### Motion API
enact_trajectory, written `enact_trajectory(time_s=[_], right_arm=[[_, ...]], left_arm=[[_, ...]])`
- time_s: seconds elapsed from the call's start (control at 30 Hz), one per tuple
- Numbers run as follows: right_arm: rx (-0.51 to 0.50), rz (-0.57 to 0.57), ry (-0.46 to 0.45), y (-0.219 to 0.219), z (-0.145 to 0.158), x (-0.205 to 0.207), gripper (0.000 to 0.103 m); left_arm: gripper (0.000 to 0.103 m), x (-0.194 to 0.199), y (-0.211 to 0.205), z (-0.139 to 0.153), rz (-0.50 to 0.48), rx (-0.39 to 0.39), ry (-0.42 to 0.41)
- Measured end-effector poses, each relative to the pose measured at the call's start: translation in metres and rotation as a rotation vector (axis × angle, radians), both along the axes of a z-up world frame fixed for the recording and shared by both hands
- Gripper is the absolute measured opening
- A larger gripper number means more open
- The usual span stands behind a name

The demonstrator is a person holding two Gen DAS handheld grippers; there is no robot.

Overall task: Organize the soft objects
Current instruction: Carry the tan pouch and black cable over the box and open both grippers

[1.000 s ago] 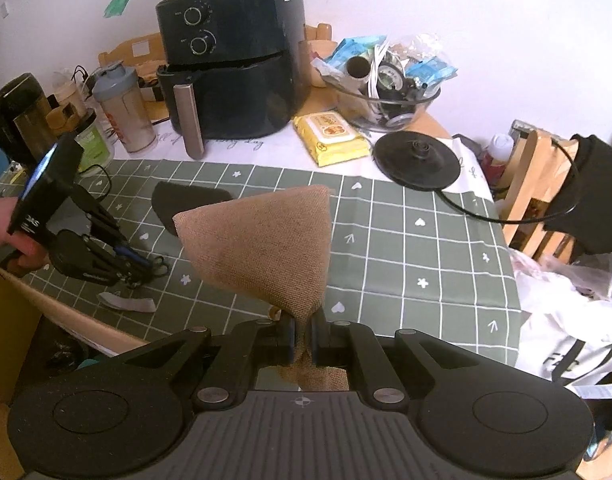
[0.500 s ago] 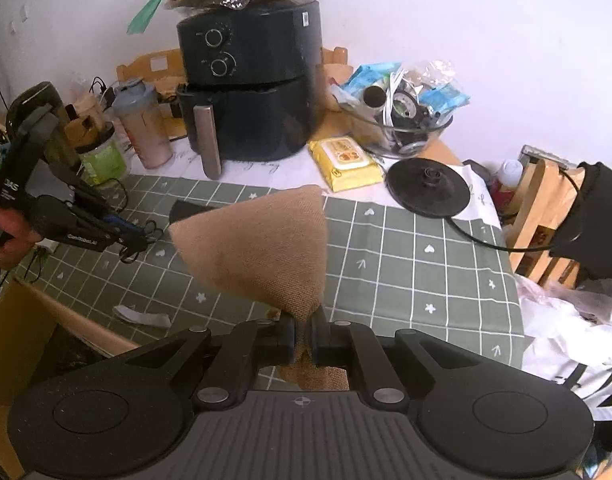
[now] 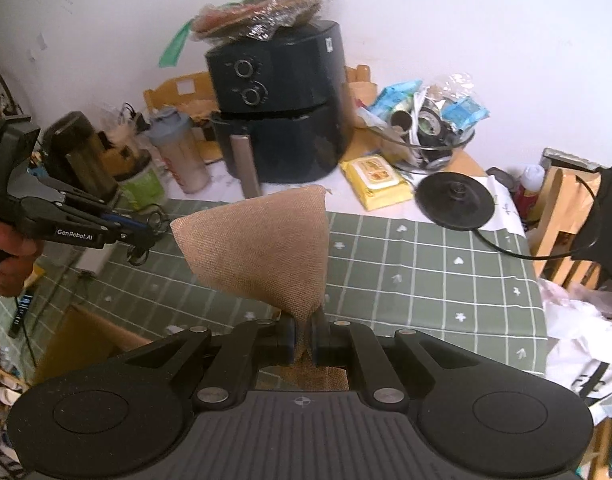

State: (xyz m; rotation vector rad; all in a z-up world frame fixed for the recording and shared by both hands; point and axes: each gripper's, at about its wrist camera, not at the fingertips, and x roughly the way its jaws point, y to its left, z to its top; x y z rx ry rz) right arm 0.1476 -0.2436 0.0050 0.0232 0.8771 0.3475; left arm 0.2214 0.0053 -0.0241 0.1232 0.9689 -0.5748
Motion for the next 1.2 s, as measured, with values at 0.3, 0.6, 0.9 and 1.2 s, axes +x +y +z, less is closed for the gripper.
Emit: enact_trajectory(time_s=[0.3,0.6,0.9,1.2], right_arm=[[0.109,0.038,0.037,0.007,0.010,-0.020,0.009],[0.233,0.050,0.135,0.009,0.001,-0.040,0.009],[0.280,0.047,0.244,0.011,-0.021,-0.058,0.010],[0.343,0.029,0.331,0.010,-0.032,-0.068,0.010]], left_arm=[[0.011,-0.037,-0.002,0.020,0.049,-0.037,0.017],[0.011,-0.071,-0.004,0.021,0.115,-0.064,0.056],[0.011,-0.096,0.003,0.009,0.197,-0.076,0.117],[0.011,-0.116,0.003,0.000,0.264,-0.043,0.158]])
